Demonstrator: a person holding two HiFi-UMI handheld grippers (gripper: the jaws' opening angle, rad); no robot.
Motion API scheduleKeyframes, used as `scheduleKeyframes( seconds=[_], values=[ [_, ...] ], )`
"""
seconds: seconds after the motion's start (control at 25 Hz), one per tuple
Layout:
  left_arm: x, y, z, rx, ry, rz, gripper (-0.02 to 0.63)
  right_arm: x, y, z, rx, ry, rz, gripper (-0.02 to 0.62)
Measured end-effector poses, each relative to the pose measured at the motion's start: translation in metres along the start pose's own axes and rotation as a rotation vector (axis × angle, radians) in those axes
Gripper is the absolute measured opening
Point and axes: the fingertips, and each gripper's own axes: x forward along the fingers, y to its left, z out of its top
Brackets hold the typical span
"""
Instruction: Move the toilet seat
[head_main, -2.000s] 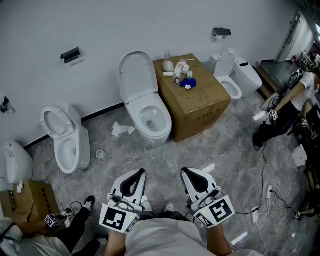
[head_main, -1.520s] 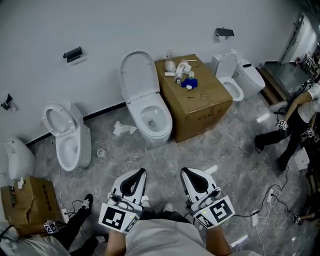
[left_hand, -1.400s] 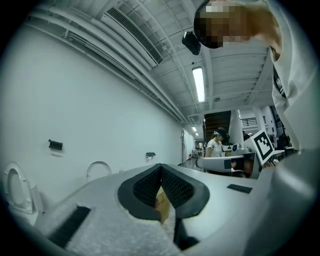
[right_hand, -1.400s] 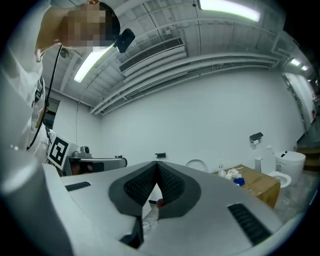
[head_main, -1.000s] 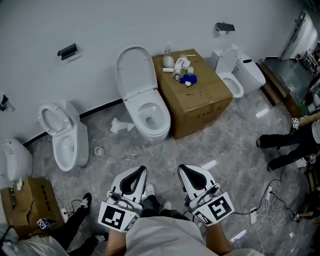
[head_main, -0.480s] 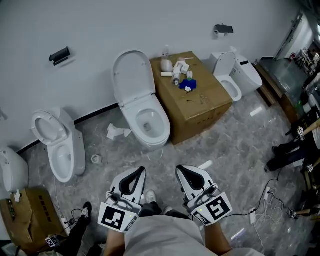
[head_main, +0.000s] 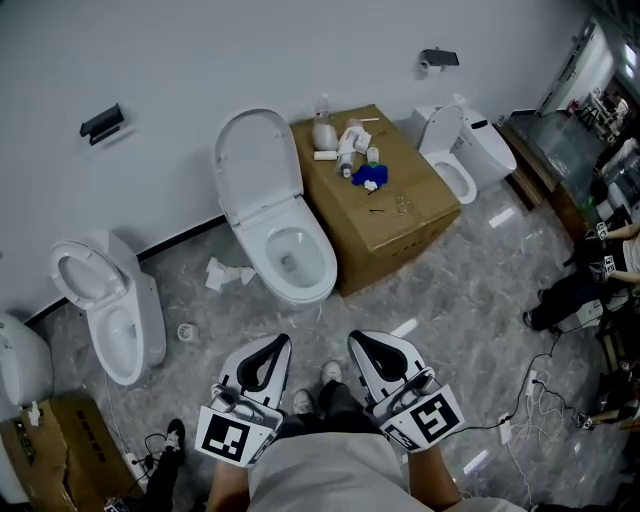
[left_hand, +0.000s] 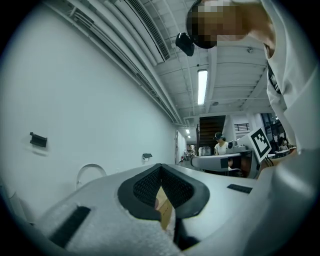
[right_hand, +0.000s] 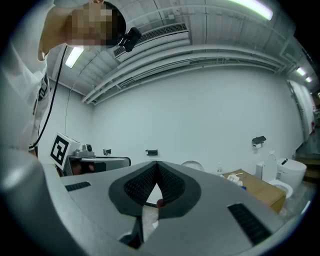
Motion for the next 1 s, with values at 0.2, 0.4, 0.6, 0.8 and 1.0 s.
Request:
scheduleKeyframes(
  seconds=[0.2,0.4,0.6,0.8,1.0],
  values=[
    [0.030,0.016,-0.012,-0.011,0.035,0.006,0.011,0.023,-0.028,-0.007,0.018,0.002,0.010,0.012],
    [0.070,0.039,-0.010,0.024,0.011,0.040,0.011,0.049,-0.066,-0.009,0.026,0.001,0.041,0.012],
    [0.116,0.052,-0.010,0.025,0.017,0.058,0.011,0.069,-0.109,-0.004,0.034,-0.005,0.062,0.012],
    [0.157,0.057,-0.008,0.037,0.023,0.084,0.011,0.083,-0.153,0.001,0.038,-0.007,0.086,0.012],
    [0.184,0.066,-0.006,0.033,0.020,0.112,0.011,0.099,-0.179,0.005,0.034,-0.004,0.118,0.012]
  ],
)
